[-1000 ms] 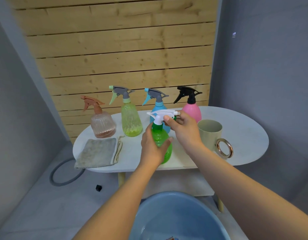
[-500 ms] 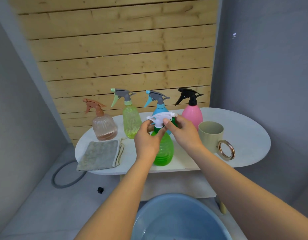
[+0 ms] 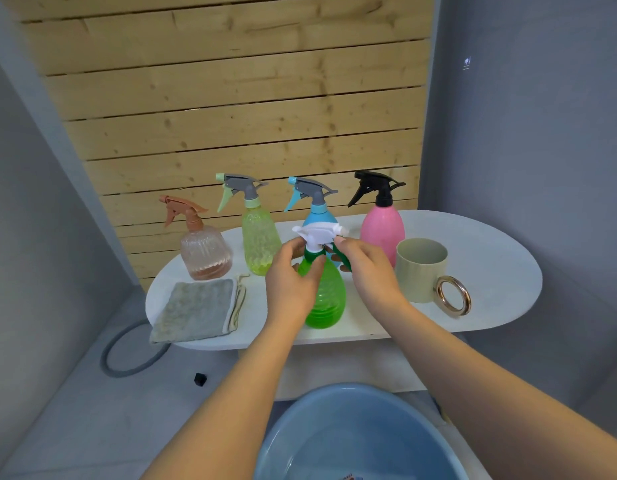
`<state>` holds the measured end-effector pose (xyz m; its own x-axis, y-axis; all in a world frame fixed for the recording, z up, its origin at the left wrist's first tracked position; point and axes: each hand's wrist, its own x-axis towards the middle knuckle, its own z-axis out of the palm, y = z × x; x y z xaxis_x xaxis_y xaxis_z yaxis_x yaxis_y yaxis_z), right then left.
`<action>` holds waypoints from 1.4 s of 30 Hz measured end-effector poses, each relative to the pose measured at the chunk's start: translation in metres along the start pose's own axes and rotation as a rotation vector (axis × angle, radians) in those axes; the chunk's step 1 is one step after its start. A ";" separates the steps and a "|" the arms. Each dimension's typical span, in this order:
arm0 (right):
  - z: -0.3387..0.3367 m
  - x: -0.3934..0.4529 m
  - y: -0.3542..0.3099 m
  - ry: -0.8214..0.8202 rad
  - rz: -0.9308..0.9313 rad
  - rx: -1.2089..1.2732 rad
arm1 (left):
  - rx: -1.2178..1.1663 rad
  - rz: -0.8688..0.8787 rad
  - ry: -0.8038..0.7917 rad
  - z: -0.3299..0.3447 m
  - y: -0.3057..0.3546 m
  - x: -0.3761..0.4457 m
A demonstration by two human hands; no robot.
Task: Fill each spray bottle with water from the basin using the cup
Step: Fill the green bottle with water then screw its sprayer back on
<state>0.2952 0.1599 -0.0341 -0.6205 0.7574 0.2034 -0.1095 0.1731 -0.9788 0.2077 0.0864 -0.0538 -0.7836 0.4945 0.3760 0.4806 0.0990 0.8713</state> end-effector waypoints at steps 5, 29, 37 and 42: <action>0.002 0.002 0.002 -0.034 0.011 0.020 | -0.034 -0.049 -0.038 0.003 0.002 0.001; 0.001 0.005 0.016 -0.072 -0.073 -0.095 | -0.019 -0.033 -0.047 0.010 -0.001 0.005; -0.003 0.009 0.018 -0.087 -0.066 -0.111 | 0.050 0.016 -0.004 0.007 -0.004 0.008; -0.003 0.010 0.020 -0.089 -0.085 -0.112 | 0.041 0.033 -0.023 0.005 -0.005 0.012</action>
<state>0.2894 0.1727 -0.0517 -0.6794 0.6793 0.2775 -0.0806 0.3068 -0.9484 0.1978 0.0965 -0.0555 -0.7583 0.5175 0.3965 0.5221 0.1180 0.8447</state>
